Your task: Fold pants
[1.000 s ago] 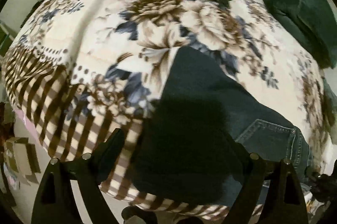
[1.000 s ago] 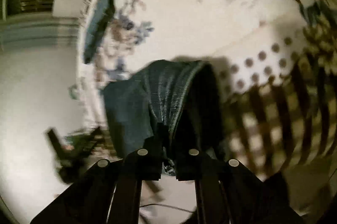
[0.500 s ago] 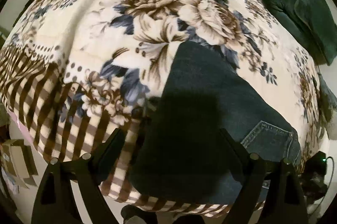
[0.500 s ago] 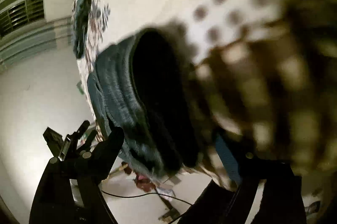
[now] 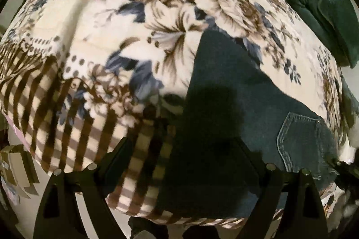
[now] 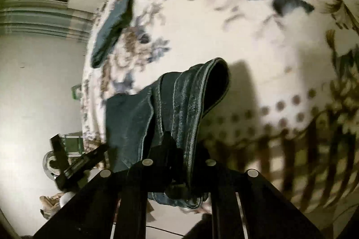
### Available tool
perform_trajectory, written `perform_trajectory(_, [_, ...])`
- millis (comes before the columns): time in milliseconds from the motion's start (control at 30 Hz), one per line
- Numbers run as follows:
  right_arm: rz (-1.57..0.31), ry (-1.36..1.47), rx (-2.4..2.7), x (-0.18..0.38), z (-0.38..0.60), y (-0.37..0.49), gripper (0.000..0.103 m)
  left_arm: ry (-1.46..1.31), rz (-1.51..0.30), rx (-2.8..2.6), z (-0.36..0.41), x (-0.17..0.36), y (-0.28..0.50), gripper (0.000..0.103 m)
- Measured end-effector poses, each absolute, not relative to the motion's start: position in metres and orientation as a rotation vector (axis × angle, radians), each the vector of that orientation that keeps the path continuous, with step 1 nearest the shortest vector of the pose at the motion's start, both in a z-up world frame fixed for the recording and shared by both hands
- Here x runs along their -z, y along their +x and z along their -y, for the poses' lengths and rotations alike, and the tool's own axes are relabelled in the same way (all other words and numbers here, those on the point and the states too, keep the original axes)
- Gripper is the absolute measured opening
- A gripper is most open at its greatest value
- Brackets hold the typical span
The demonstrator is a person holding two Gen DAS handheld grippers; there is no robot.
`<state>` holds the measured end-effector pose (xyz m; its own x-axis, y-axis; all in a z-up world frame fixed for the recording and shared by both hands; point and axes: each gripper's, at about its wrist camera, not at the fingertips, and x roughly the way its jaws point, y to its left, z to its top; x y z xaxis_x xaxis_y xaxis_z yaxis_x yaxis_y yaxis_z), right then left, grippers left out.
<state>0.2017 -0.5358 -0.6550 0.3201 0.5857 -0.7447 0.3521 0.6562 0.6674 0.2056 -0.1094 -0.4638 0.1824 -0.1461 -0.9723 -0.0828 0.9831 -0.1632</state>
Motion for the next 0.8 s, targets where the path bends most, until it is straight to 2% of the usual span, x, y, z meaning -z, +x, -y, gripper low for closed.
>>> perform_trajectory(33, [-1.355,0.933,-0.192,0.674,0.541,0.203,0.019,-0.191,-1.397,0.047,0.110,0.466,0.205,0.088])
perform_trajectory(67, [-1.410,0.950,-0.177,0.689,0.548,0.202,0.028,-0.190,-1.407,0.049,0.110,0.470,0.205,0.088])
perform_trajectory(100, [-1.458,0.955,-0.142,0.699,0.554,0.199,0.047,-0.194,-1.417,0.050,0.110,0.472,0.204,0.088])
perform_trajectory(133, [-1.482,0.951,-0.106,0.702,0.558,0.194,0.056,-0.199,-1.422,0.051,0.109,0.474,0.203,0.089])
perform_trajectory(200, [-1.441,0.996,-0.064,0.693,0.566,0.182,0.059,-0.211,-1.424,0.055,0.107,0.474,0.200,0.089])
perform_trajectory(400, [-1.306,1.137,0.105,0.641,0.555,0.141,0.059,-0.228,-1.442,0.069,0.105,0.484,0.194,0.089])
perform_trajectory(533, [-1.294,1.371,0.105,0.657,0.514,0.134,0.059,-0.225,-1.450,0.093,0.107,0.486,0.194,0.089])
perform_trajectory(567, [-1.289,1.386,0.126,0.668,0.506,0.131,0.059,-0.220,-1.454,0.105,0.108,0.486,0.194,0.089])
perform_trajectory(600, [-1.269,1.395,0.156,0.675,0.501,0.134,0.044,-0.214,-1.459,0.117,0.109,0.487,0.194,0.089])
perform_trajectory(633, [-1.268,1.380,0.194,0.681,0.496,0.137,0.017,-0.214,-1.462,0.130,0.109,0.488,0.194,0.089])
perform_trajectory(700, [-1.272,1.369,0.278,0.684,0.488,0.138,0.012,-0.203,-1.479,0.154,0.110,0.491,0.196,0.089])
perform_trajectory(800, [-1.240,1.203,0.284,0.639,0.477,0.138,0.010,-0.213,-1.497,0.202,0.111,0.492,0.199,0.093])
